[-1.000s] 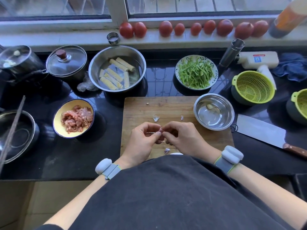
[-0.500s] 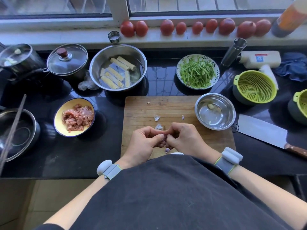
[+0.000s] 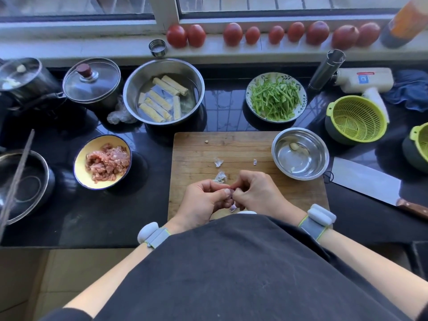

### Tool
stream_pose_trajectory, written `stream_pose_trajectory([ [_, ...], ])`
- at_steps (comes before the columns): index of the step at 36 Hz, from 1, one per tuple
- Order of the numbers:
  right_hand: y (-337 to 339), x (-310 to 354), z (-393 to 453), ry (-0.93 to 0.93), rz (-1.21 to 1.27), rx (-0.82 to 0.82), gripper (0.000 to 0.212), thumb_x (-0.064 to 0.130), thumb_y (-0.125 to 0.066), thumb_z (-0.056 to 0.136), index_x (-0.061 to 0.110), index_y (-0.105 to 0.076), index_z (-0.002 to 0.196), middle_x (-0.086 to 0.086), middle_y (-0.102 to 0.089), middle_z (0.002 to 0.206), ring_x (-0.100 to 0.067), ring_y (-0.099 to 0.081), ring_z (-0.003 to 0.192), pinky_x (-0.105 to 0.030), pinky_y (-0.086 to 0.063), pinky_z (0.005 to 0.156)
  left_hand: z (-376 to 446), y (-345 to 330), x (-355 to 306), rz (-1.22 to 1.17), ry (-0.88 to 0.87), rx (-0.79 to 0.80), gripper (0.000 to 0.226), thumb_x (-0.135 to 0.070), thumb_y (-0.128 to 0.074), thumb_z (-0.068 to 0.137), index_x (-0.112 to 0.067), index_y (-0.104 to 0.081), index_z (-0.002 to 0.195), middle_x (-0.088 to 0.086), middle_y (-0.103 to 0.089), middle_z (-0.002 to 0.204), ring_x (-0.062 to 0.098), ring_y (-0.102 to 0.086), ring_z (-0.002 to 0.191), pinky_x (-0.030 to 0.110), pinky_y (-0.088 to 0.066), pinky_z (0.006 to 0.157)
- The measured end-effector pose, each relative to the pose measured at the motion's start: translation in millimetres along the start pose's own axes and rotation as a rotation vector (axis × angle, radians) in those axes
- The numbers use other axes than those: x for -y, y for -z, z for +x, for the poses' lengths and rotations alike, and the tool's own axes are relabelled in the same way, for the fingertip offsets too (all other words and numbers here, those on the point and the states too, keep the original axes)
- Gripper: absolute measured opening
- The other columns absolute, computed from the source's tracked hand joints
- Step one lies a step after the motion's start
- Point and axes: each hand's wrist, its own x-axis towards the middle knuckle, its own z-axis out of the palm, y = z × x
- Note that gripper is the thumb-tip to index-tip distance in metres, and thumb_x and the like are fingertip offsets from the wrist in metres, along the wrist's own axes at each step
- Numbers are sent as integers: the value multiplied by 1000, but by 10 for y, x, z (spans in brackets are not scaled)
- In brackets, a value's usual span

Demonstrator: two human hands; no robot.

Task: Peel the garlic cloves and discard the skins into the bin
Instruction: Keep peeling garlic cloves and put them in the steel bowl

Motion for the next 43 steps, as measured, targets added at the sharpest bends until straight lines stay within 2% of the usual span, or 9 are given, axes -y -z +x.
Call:
stream_pose_trajectory([
  [10, 28, -246, 112, -158, 234, -74, 9, -4, -65, 91, 2, -70, 88, -18, -73, 76, -23, -71, 64, -32, -61, 66, 66, 36, 14, -185, 0, -6, 13, 15, -57, 91, 4, -63, 88, 14, -70, 76, 26, -70, 72, 29, -62, 72],
  [15, 41, -360, 176, -192, -37, -159, 7, 10, -72, 90, 10, -78, 93, -5, -74, 68, -15, -70, 57, -30, -63, 65, 69, 47, 33, -235, -1, 54, 12, 16, -55, 91, 6, -60, 92, 18, -72, 90, 30, -74, 81, 36, -62, 81],
  [19, 38, -378, 198, -93, -322, -151, 15, 19, -69, 94, 21, -80, 104, 8, -64, 84, -14, -64, 79, -32, -56, 81, 69, 73, 51, -245, -22, 77, 14, 16, -53, 92, 4, -59, 96, 20, -69, 91, 34, -74, 88, 40, -61, 85],
  [21, 62, -317, 181, -87, -349, -172, 11, 18, -70, 92, 24, -79, 96, 4, -63, 88, -16, -65, 81, -29, -53, 77, 64, 84, 63, -232, -42, 78, 15, 16, -53, 92, 4, -59, 98, 19, -69, 90, 34, -74, 90, 42, -60, 87],
  [25, 116, -147, 77, -175, 5, -93, 14, 17, -68, 94, 11, -70, 82, -8, -70, 70, -21, -69, 55, -34, -60, 57, 55, 102, 65, -96, -169, 47, 18, 14, -60, 89, -2, -63, 96, 12, -72, 89, 28, -72, 94, 37, -59, 88],
  [28, 115, -11, -4, -326, 515, 87, 8, 7, -65, 96, 0, -65, 93, -19, -72, 80, -27, -72, 68, -41, -63, 67, 44, 119, 38, 90, -330, 3, 20, 13, -68, 85, -4, -66, 94, 8, -74, 90, 19, -69, 90, 30, -58, 85],
  [30, 98, 17, -29, -380, 679, 145, 10, 6, -66, 96, -3, -64, 98, -23, -73, 88, -32, -74, 78, -46, -63, 80, 30, 118, 26, 179, -411, -2, 22, 11, -72, 83, -7, -69, 94, 6, -74, 91, 16, -70, 90, 26, -56, 84],
  [37, 113, 82, -44, -337, 741, 118, 12, 4, -66, 95, -7, -67, 98, -24, -74, 91, -30, -75, 86, -33, -63, 74, 28, 103, 26, 415, -637, 38, 21, 9, -75, 82, -11, -74, 89, 5, -66, 98, 18, -69, 95, 27, -57, 84],
  [43, 138, 103, -36, -330, 661, 115, 15, 3, -69, 93, -10, -69, 100, -27, -74, 94, -35, -75, 91, -39, -63, 82, 32, 117, 37, 495, -660, 43, 16, 8, -75, 82, -7, -73, 89, 7, -70, 106, 21, -71, 102, 34, -59, 89],
])
